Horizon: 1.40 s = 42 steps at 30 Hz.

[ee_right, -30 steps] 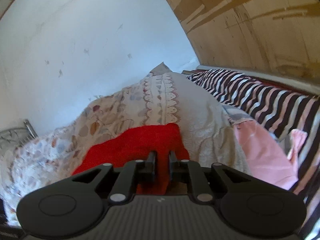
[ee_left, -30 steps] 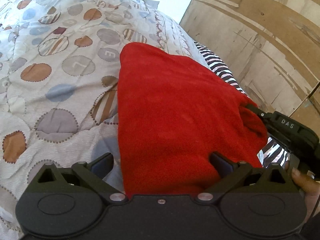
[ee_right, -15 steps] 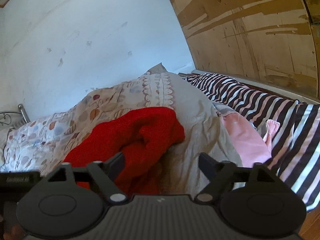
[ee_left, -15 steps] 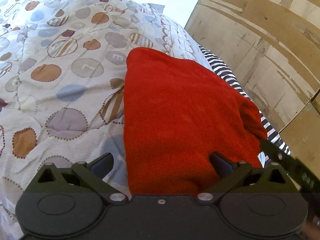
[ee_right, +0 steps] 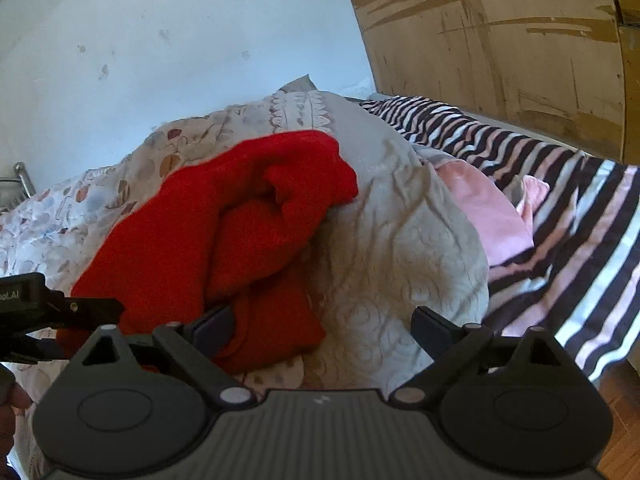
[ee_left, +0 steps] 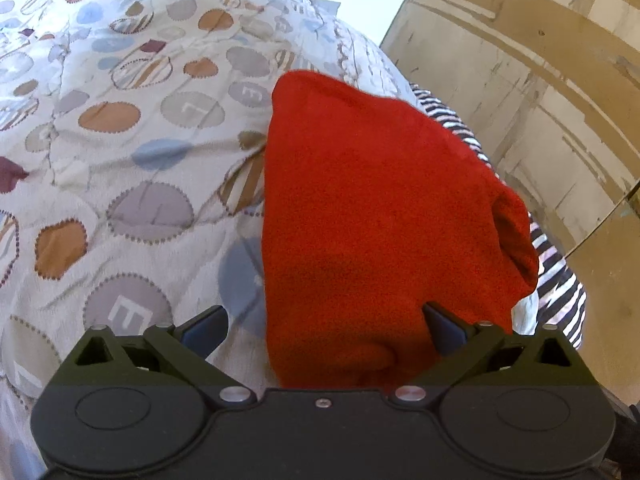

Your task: Fold small clothes

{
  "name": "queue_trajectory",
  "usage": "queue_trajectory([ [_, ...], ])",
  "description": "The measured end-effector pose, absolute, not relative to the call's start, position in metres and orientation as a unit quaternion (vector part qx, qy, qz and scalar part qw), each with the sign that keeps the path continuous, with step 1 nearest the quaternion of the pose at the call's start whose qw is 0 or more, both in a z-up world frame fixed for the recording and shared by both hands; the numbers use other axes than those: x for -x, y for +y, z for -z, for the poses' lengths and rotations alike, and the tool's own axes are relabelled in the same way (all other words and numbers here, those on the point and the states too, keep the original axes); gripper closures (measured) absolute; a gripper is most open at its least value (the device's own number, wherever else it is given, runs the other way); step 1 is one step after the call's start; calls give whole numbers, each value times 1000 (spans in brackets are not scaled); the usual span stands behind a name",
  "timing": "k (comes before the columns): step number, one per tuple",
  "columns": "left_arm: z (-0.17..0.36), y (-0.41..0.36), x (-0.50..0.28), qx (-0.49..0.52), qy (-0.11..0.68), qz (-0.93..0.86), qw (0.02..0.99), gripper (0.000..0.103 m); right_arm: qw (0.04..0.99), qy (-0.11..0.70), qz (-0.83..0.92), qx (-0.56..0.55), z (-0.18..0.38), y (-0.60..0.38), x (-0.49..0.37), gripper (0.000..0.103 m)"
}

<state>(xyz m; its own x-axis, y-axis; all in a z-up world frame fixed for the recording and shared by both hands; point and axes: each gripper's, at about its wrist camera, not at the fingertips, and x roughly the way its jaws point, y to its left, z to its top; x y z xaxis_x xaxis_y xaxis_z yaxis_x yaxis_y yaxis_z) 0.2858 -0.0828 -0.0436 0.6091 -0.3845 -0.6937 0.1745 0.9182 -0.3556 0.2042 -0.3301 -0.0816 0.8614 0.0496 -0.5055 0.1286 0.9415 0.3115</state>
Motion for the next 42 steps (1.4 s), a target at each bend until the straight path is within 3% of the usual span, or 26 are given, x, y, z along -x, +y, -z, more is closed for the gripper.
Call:
queue_trajectory([
  [9, 52, -93, -276, 119, 407, 156, 892, 1, 948, 279, 63, -138, 94, -326, -196, 1],
  [18, 50, -92, -275, 120, 406, 155, 893, 1, 945, 272, 44, -176, 95, -341, -179, 0],
  [42, -9, -70, -281, 96, 379, 126, 912, 1, 949, 226, 52, -215, 70, -365, -169, 0],
])
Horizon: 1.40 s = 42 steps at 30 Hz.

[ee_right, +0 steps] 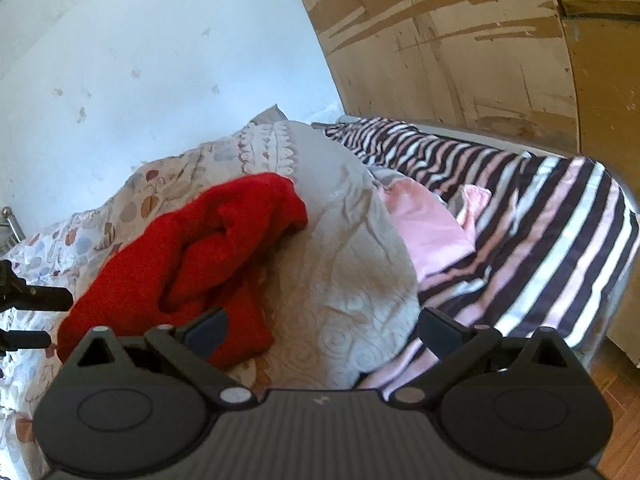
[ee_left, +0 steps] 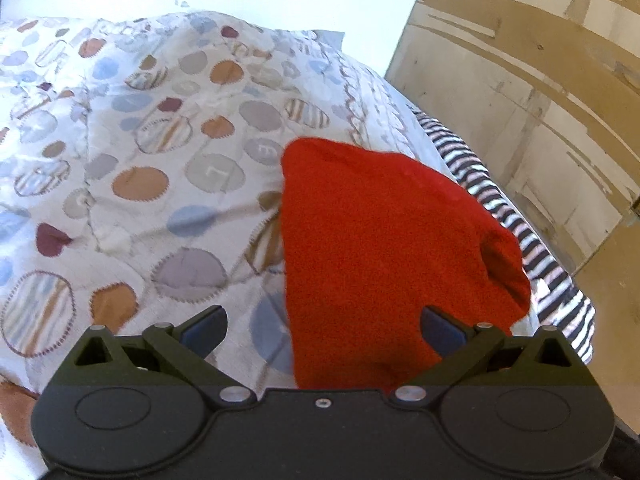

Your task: Fold small clothes

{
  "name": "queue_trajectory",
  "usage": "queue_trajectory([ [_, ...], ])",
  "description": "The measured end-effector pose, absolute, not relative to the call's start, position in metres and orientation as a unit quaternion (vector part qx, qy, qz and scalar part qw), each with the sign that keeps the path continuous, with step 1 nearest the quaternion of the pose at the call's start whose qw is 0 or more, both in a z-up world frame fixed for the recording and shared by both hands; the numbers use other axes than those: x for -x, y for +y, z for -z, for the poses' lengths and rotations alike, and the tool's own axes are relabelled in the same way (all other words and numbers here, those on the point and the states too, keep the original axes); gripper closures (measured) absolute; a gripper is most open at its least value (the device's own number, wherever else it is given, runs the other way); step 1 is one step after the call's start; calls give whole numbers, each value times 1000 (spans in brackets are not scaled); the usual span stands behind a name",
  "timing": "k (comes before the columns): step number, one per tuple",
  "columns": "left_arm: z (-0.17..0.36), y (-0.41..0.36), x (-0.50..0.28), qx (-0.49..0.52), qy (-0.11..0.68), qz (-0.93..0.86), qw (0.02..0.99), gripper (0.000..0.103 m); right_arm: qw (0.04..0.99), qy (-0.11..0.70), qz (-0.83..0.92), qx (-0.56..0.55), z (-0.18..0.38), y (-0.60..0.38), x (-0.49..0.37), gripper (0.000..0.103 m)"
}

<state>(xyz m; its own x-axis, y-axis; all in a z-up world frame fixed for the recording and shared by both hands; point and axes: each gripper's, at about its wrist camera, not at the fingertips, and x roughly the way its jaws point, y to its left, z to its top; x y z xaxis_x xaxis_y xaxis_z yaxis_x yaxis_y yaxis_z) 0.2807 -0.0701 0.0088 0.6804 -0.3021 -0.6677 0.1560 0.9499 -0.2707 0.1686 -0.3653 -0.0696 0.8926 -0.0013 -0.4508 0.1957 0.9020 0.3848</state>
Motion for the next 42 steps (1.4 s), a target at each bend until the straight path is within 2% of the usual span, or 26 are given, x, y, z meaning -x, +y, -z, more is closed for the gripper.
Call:
queue_trajectory([
  [15, 5, -49, -329, 123, 370, 111, 914, 1, 969, 174, 7, -176, 43, -364, -229, 0],
  [20, 18, -47, -354, 153, 364, 143, 908, 1, 966, 157, -31, -202, 36, -379, -266, 0],
  [29, 38, -56, -387, 163, 369, 179, 898, 0, 942, 208, -108, -241, 52, -402, -360, 0],
  [34, 46, -57, -398, 167, 380, 193, 889, 0, 928, 229, -134, -262, 69, -405, -385, 0],
  [42, 53, -58, -409, 172, 397, 198, 879, 0, 927, 225, -143, -264, 85, -392, -385, 12],
])
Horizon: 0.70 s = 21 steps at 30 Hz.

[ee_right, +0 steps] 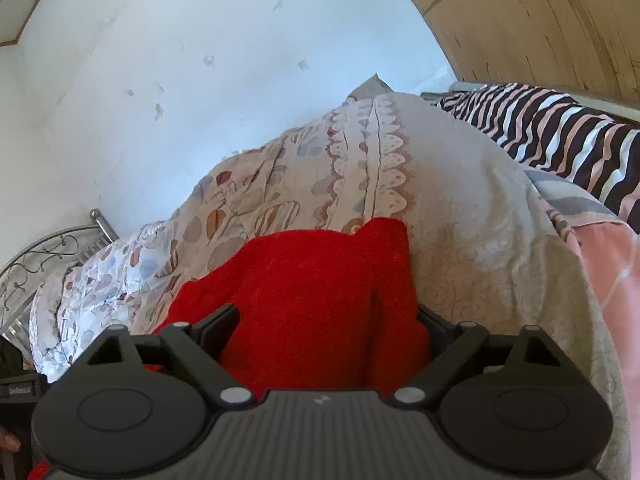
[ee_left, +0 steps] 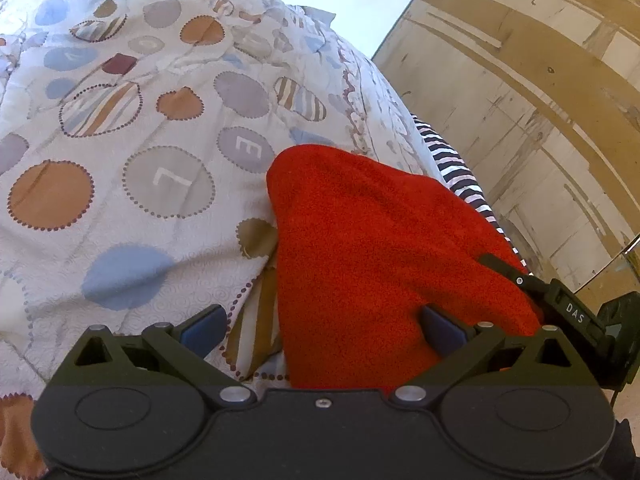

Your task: Fold small clothes

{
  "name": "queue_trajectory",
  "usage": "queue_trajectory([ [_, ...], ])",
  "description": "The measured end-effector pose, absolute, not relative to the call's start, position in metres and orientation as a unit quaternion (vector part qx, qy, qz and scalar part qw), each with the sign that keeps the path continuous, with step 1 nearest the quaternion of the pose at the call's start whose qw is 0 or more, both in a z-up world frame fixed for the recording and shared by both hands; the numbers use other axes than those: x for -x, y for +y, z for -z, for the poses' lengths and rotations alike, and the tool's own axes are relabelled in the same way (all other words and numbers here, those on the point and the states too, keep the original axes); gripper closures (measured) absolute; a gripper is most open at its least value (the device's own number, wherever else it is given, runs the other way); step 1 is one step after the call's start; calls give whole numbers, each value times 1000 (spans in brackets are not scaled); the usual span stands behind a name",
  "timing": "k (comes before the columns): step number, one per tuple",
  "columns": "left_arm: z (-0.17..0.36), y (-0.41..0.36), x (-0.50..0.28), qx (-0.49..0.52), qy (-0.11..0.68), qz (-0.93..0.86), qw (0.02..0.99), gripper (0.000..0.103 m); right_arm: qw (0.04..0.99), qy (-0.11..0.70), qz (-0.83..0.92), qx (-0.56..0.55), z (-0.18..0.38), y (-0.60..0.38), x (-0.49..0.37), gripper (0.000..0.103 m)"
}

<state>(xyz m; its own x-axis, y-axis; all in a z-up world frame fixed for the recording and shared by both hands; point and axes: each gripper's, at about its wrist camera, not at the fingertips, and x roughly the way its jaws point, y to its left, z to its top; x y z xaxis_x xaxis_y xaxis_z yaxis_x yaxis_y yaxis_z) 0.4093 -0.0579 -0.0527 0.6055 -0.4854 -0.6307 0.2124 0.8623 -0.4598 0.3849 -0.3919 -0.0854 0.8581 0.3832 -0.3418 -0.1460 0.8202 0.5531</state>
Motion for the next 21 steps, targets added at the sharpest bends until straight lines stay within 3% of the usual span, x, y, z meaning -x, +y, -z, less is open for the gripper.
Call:
queue_trajectory([
  [13, 43, -67, -418, 146, 420, 194, 874, 1, 932, 233, -121, -250, 76, -386, -380, 21],
  [18, 42, -70, -419, 144, 420, 203, 872, 3, 932, 233, -126, -249, 73, -382, -378, 44],
  [21, 41, -73, -419, 156, 420, 220, 867, 16, 934, 231, -127, -240, 69, -378, -377, 55],
])
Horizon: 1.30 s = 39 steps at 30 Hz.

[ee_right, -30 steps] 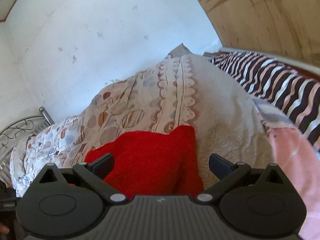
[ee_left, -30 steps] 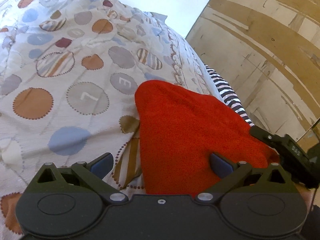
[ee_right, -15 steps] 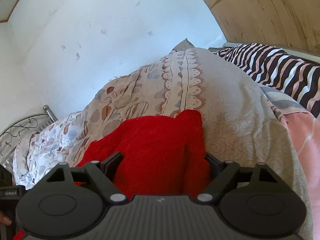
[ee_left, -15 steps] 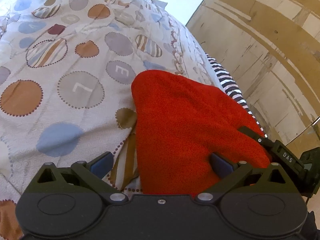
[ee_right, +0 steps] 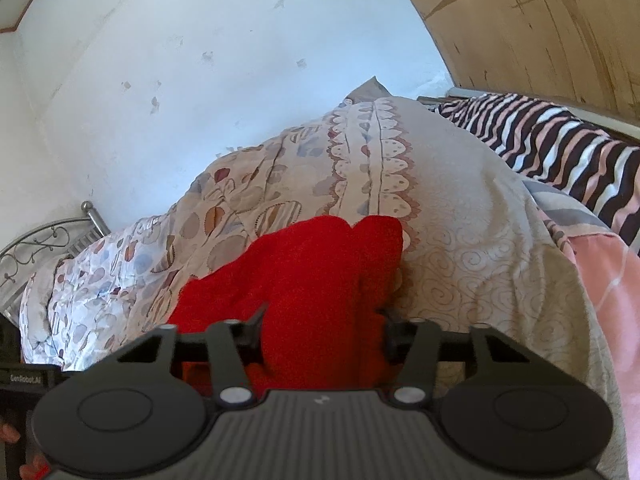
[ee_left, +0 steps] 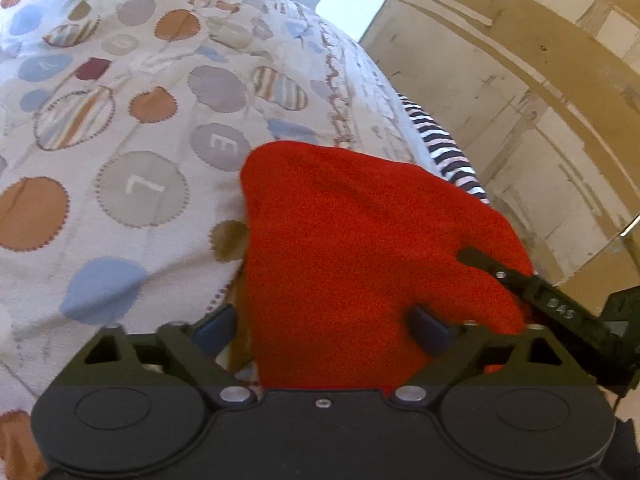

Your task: Fold small clothes

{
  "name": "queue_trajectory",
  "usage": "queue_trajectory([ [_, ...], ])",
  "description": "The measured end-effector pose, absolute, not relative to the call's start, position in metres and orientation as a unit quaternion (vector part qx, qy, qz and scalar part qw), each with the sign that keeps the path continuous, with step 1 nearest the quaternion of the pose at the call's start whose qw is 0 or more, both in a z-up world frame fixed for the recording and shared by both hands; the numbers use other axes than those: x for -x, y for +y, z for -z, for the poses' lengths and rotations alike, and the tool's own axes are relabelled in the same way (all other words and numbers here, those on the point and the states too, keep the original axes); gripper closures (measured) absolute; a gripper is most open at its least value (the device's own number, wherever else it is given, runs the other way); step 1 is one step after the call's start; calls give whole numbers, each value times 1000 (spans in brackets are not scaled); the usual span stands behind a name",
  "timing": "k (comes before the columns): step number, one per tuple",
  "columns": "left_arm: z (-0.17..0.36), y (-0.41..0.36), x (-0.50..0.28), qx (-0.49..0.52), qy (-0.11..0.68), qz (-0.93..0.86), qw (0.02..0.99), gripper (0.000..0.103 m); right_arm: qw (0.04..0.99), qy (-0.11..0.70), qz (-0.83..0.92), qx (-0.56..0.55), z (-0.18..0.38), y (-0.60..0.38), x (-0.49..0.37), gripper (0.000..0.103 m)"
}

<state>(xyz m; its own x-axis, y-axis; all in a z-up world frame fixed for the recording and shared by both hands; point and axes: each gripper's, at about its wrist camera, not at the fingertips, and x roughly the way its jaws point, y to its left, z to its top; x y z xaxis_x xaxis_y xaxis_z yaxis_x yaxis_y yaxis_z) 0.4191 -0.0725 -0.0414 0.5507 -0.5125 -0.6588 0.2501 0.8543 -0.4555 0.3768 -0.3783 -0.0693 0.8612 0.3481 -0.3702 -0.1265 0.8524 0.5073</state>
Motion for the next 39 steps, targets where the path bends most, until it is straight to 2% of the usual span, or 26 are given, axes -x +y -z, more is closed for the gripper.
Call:
queue_trajectory([
  [3, 40, -75, -417, 162, 418, 220, 866, 26, 938, 226, -124, -231, 65, -375, -373, 60],
  [8, 31, -78, -407, 152, 405, 205, 878, 50, 944, 208, -115, -231, 58, -368, -363, 63],
  [11, 22, -78, -398, 148, 393, 197, 886, 60, 946, 193, -113, -234, 52, -364, -354, 65],
  [14, 12, -78, -388, 150, 379, 194, 892, 65, 949, 176, -113, -237, 44, -361, -343, 66],
  [29, -48, -57, -330, 158, 318, 172, 919, 75, 950, 109, -148, -251, -12, -333, -310, 67],
  [39, -79, 21, -328, 150, 283, 84, 944, 76, 931, 119, -225, -262, -28, -246, -368, 68],
])
